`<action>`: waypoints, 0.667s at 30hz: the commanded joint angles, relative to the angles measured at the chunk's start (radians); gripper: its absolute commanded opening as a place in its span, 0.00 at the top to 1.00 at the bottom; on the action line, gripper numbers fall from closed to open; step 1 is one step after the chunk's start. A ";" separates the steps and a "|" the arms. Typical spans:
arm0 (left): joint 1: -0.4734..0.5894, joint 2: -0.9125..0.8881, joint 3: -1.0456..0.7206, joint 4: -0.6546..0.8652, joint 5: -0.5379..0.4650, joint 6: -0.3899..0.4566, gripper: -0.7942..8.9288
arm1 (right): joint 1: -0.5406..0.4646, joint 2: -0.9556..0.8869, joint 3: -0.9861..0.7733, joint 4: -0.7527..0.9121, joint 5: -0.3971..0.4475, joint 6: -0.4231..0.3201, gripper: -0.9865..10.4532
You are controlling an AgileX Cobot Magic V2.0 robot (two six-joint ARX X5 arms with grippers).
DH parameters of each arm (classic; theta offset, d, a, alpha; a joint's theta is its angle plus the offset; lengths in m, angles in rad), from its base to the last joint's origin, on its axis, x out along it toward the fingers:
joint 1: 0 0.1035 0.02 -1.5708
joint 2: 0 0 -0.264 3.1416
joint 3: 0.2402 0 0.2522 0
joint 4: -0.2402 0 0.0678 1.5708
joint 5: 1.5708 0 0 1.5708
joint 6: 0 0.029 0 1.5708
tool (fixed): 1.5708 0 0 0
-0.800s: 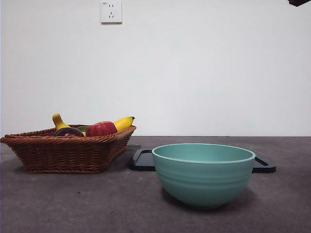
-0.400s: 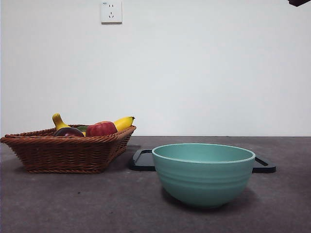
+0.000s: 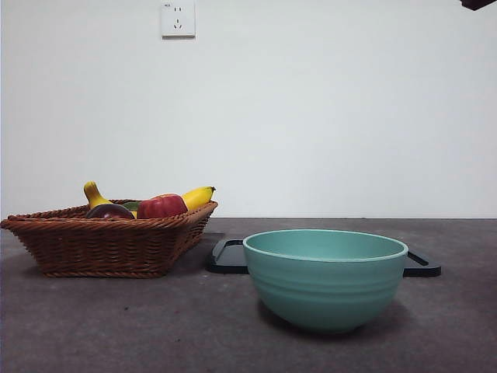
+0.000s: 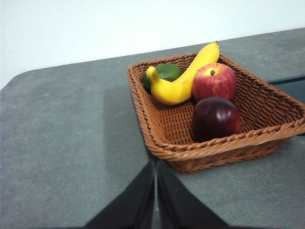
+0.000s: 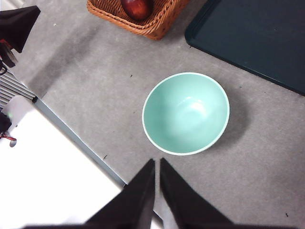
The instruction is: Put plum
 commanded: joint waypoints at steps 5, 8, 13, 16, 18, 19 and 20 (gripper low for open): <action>0.003 -0.002 -0.021 -0.008 -0.002 -0.003 0.91 | -0.091 -0.051 -0.004 0.109 0.113 -0.135 0.91; 0.003 -0.002 -0.021 -0.008 -0.002 -0.003 0.91 | -0.217 -0.109 -0.060 0.252 0.113 -0.161 0.91; 0.003 -0.002 -0.021 -0.008 -0.002 -0.003 0.91 | -0.443 -0.256 -0.233 0.476 0.114 -0.183 0.91; 0.003 -0.002 -0.021 -0.008 -0.002 -0.003 0.91 | -0.575 -0.394 -0.415 0.661 0.114 -0.214 0.91; 0.003 -0.002 -0.021 -0.008 -0.002 -0.003 0.91 | -0.619 -0.463 -0.505 0.741 0.116 -0.219 0.91; 0.003 -0.002 -0.021 -0.008 -0.002 -0.003 0.91 | -0.631 -0.487 -0.538 0.769 0.125 -0.220 0.91; 0.003 -0.002 -0.021 -0.008 -0.002 -0.003 0.91 | -0.642 -0.514 -0.573 0.795 0.135 -0.220 0.91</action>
